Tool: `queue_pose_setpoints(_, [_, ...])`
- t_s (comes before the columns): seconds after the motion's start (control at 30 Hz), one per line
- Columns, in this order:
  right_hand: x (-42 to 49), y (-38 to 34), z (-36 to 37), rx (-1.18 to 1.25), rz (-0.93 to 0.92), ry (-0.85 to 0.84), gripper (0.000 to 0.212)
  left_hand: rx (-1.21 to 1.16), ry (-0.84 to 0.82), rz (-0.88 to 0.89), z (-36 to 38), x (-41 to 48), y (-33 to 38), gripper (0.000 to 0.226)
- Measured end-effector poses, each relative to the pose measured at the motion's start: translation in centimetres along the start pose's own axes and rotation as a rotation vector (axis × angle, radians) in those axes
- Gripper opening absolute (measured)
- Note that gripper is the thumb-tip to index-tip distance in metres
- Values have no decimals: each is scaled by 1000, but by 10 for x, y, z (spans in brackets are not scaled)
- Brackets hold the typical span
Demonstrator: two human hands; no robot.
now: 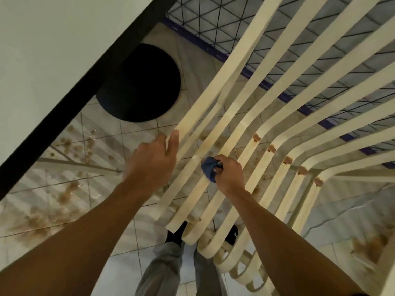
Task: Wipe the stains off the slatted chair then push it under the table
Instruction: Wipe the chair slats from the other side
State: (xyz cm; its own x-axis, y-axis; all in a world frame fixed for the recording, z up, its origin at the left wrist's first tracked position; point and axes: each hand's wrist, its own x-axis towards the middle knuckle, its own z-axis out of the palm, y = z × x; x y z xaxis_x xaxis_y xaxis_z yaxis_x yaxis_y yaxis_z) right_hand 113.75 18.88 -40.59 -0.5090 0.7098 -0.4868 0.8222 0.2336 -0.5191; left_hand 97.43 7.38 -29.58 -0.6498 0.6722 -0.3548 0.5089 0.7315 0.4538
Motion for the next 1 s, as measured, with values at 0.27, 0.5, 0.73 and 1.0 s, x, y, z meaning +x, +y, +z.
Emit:
queue_pose_setpoints(0.27, [19, -17, -14, 151, 8, 123, 36, 39, 65, 49, 4, 4, -2, 58])
queue_pose_setpoints(0.5, [34, -42, 1, -93, -83, -47, 32, 27, 60, 33, 7, 7, -5, 69])
queue_pose_setpoints(0.73, [-2, -32, 21, -89, -196, -224, 37, 42, 73, 37, 3, 3, 0, 66])
queue_pose_setpoints(1.0, [-7, -24, 5, 139, -127, -232, 34, 63, 85, 47, 1, 3, 2, 65])
